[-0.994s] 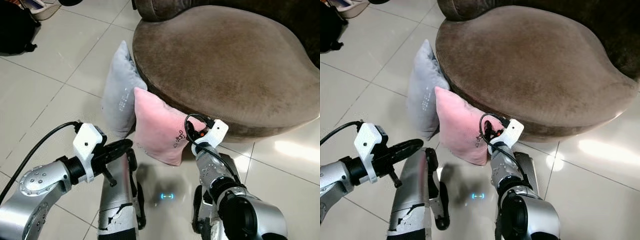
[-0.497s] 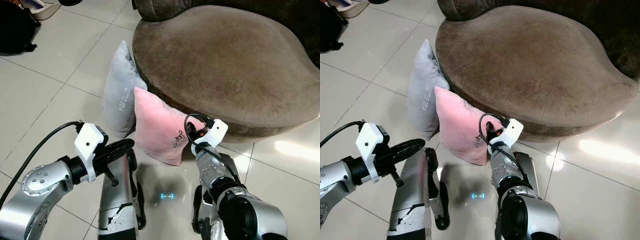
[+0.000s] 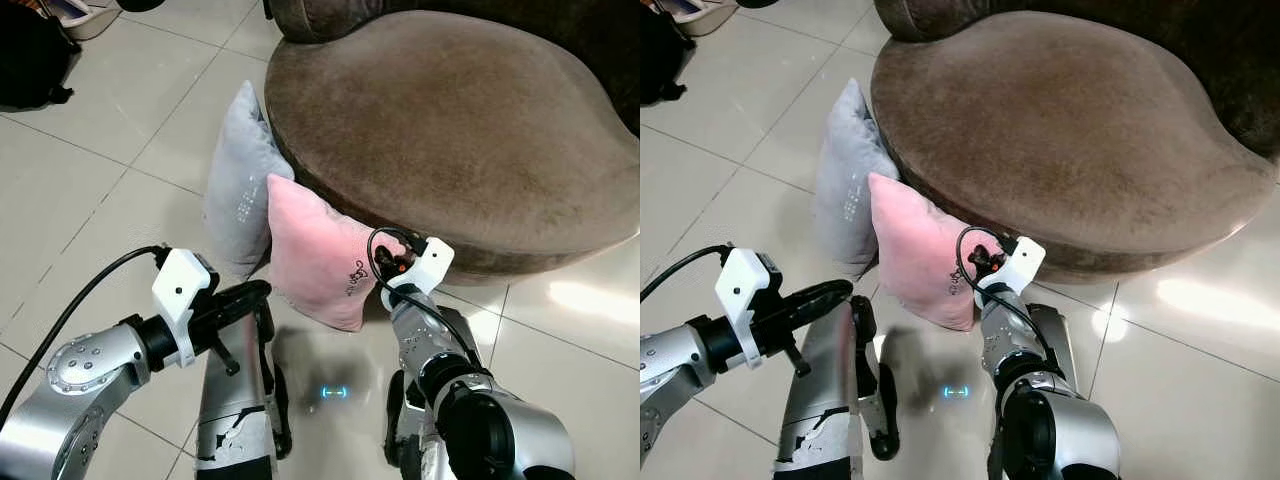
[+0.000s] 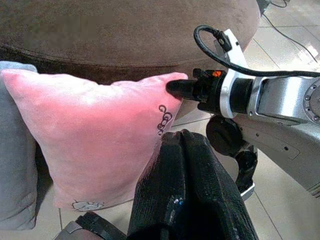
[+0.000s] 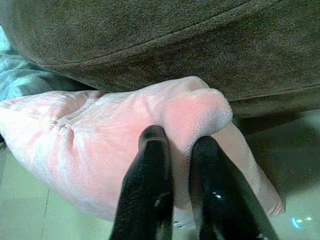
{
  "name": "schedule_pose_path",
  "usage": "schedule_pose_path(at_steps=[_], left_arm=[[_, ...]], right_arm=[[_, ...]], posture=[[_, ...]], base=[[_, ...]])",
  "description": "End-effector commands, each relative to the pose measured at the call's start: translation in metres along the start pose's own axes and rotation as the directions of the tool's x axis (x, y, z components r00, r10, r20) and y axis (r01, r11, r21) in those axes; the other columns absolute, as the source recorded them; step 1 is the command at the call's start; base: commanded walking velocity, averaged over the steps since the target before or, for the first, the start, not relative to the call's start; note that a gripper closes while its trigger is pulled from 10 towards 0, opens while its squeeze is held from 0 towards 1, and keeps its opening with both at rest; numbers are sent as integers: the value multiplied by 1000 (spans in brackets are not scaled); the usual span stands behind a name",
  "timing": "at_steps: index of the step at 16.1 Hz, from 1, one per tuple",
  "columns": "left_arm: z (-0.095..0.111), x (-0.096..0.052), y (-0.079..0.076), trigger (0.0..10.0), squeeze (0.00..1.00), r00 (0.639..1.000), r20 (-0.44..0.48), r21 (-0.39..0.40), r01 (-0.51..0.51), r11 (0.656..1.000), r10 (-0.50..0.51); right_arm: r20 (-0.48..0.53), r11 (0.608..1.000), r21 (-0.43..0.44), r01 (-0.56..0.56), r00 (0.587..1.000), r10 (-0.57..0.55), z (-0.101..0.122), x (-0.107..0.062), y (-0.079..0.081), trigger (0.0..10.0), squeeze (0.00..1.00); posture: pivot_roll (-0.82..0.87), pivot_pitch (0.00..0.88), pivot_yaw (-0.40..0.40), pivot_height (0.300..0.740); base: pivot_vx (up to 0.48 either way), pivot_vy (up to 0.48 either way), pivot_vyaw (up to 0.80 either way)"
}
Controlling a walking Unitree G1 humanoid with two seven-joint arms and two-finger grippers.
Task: Move the pillow to the sofa from floor
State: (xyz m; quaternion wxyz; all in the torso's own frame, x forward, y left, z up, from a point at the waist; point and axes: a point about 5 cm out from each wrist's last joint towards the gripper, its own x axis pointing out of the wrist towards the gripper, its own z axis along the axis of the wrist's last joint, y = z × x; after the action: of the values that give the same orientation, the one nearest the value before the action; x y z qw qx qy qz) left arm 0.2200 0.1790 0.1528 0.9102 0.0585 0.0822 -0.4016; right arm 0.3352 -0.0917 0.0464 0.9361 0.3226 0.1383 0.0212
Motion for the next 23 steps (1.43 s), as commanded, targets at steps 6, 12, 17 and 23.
schedule_pose_path(at_steps=[6, 12, 17, 23], left_arm=[[-7, -2, -1, 10000, 0, 1000, -10, -12, -19, 1000, 19], [-23, 4, 13, 10000, 0, 989, 44, -68, -140, 988, 143], [-31, 21, 10, 10000, 0, 981, 88, -97, -166, 981, 175], [13, 43, 0, 10000, 0, 943, 260, -53, -202, 978, 209]], right_arm=[[-70, 996, 63, -61, 995, 66, -26, -6, 16, 0, 0], [-14, 963, 69, -261, 965, 262, -16, -1, 43, 0, 0], [218, 864, -2, -503, 843, 491, 44, -5, 100, 0, 0], [732, 904, -37, -426, 604, 314, 219, -58, 135, 0, 0]], posture=[[305, 271, 35, 510], [148, 138, 3, 510], [-10, 57, 29, 510], [-36, 0, 42, 510]], base=[[0, 0, 0], [0, 0, 0], [0, 0, 0], [0, 0, 0]])
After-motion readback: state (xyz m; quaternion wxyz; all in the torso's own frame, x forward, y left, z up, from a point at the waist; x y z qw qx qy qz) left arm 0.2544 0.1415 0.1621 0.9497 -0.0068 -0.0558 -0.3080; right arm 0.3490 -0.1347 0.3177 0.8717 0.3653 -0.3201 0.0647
